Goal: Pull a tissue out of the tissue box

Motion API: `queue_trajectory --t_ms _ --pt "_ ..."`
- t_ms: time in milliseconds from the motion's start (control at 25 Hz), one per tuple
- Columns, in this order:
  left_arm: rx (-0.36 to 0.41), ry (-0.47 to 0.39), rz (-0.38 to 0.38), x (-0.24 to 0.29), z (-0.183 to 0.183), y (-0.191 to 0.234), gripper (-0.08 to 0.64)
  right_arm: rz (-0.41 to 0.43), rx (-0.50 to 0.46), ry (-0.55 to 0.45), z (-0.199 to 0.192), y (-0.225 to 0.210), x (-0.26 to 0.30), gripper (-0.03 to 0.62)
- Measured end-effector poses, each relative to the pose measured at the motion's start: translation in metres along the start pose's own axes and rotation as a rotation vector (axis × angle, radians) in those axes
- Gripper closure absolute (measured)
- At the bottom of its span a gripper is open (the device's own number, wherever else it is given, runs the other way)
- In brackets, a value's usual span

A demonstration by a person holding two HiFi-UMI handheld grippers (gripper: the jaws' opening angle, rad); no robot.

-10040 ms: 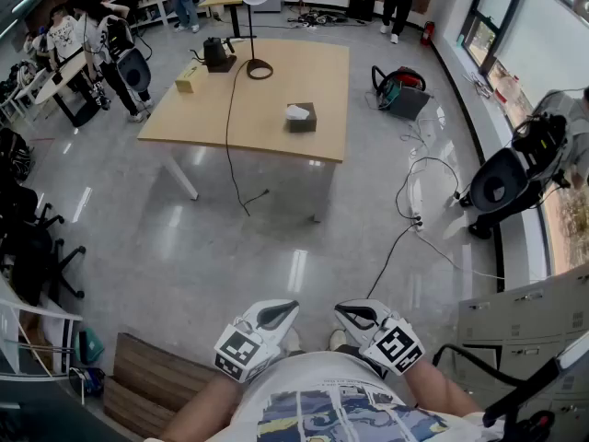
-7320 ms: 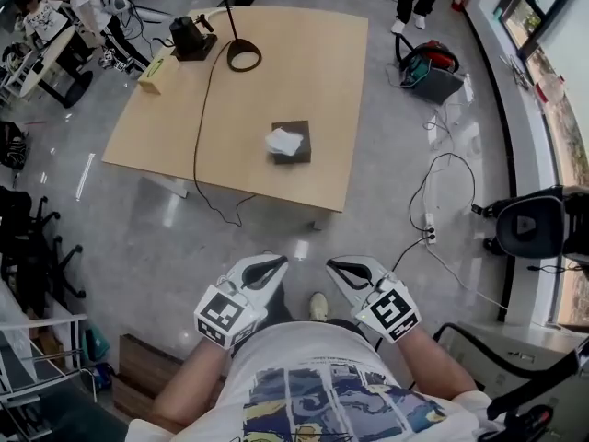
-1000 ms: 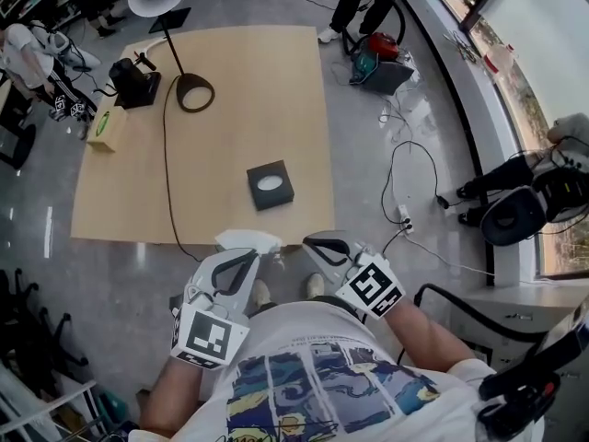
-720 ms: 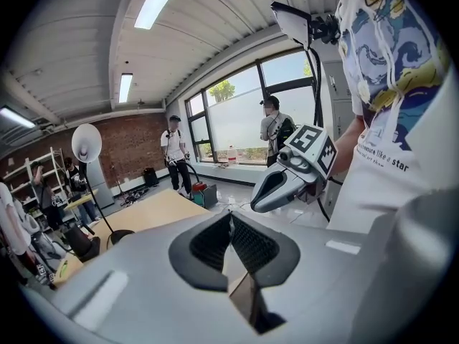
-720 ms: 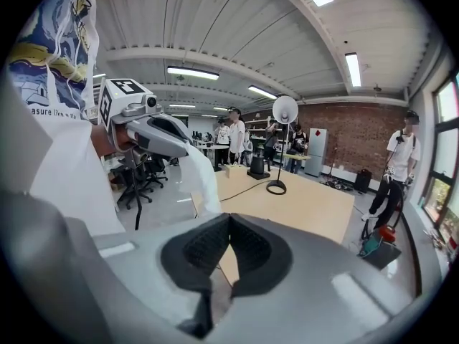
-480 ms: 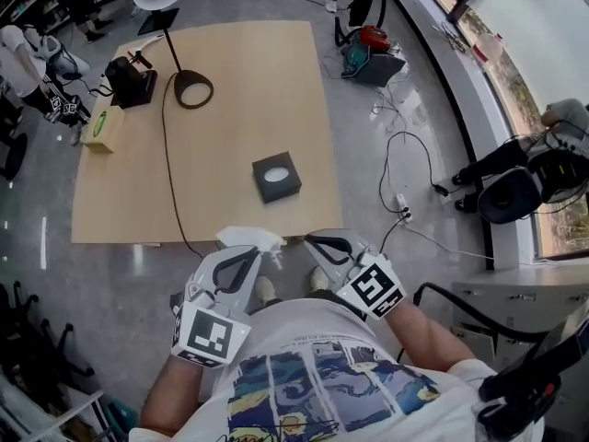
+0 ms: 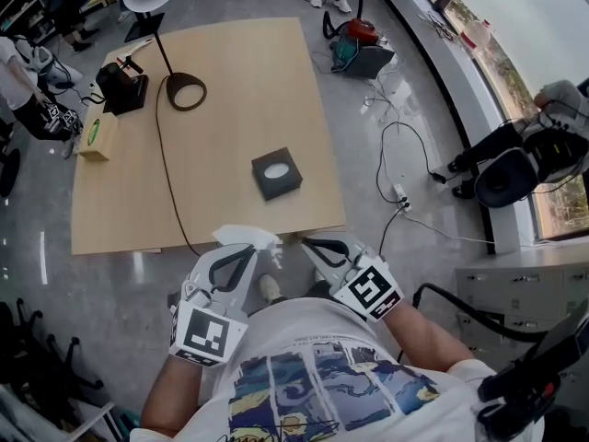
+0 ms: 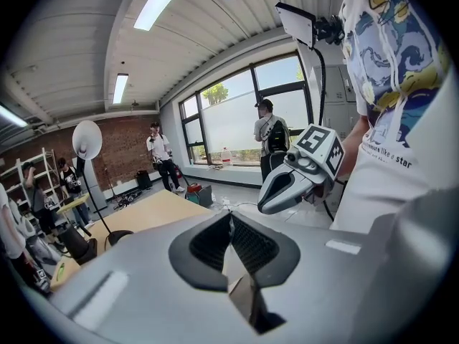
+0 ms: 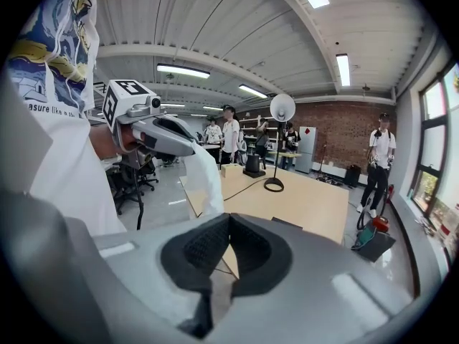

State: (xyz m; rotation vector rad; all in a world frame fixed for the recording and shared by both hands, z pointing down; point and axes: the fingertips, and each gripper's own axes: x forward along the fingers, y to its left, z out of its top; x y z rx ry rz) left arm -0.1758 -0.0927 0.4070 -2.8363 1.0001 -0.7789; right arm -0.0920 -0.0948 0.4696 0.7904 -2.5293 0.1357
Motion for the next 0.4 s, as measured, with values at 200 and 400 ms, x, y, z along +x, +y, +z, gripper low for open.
queue_trajectory --t_ms 200,400 --pt "0.010 -0.009 -0.015 0.0023 0.0010 0.0014 0.552 -0.019 0.004 0.002 0.0012 -0.0021 0.0001 0.589" --pt "0.000 -0.004 -0.025 0.0061 0.0003 -0.0018 0.552 -0.019 0.006 0.011 -0.0007 -0.0011 -0.0021 0.589"
